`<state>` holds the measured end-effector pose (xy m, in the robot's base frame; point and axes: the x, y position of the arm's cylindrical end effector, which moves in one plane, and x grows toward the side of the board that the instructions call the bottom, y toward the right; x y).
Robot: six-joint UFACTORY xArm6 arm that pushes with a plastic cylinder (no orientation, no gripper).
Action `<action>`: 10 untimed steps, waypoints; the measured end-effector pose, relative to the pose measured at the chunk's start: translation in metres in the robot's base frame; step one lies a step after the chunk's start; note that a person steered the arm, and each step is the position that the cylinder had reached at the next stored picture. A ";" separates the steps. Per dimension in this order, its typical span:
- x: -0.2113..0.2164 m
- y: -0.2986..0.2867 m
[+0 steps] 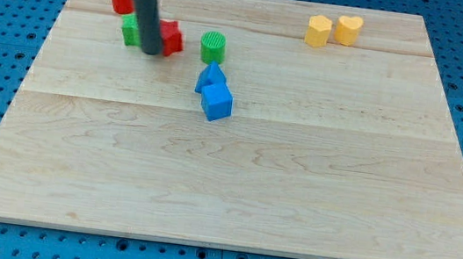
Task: Separate the green star from the red star
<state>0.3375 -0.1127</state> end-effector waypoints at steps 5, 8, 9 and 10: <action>-0.019 -0.077; 0.005 -0.141; 0.047 -0.062; 0.048 0.009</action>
<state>0.3853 -0.1034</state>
